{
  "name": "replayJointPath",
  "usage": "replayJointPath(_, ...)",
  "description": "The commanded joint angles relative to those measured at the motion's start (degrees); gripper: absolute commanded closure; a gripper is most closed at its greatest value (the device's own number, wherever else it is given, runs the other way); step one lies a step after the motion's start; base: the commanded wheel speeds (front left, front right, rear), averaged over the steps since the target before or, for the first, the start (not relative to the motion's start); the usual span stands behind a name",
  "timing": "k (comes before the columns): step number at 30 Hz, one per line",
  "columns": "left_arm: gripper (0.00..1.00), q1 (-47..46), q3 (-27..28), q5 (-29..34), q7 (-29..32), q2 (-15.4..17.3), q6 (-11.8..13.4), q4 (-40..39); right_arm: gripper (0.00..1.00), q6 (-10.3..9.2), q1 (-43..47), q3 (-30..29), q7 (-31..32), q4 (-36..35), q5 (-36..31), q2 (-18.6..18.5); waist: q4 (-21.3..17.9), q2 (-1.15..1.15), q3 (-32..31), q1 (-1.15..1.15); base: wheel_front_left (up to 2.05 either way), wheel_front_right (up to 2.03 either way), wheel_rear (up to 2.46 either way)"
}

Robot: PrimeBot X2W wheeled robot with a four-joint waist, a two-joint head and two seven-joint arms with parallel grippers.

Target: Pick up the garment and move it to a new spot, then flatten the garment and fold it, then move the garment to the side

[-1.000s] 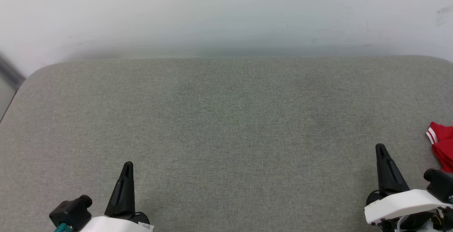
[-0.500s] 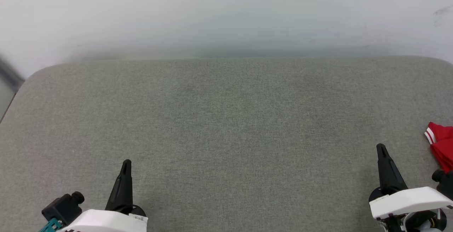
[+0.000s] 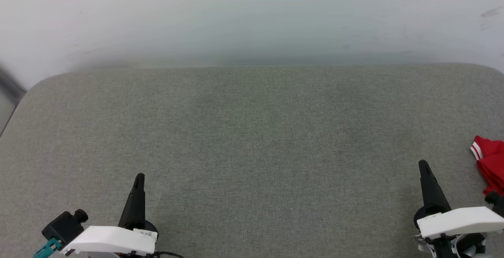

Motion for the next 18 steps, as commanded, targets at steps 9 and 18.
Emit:
replayJointPath(9, 1.0, -2.2, 0.6, -7.1, 1.7, 0.4, -0.4, 0.6, 1.0, -0.01, -1.9, -0.3, 1.6, 0.0, 7.5, 0.1, -0.1, 0.0, -0.2, -0.01, 0.0, 0.0, 0.0)
replayJointPath(18, 1.0, -3.1, 0.9, -12.6, 3.2, 0.4, -0.4, 1.7, 1.0, -0.01, -2.3, -0.4, 2.8, 0.6, 13.4, 0.1, -0.3, 0.0, -0.4, -0.01, 0.0, 0.0, 0.0)
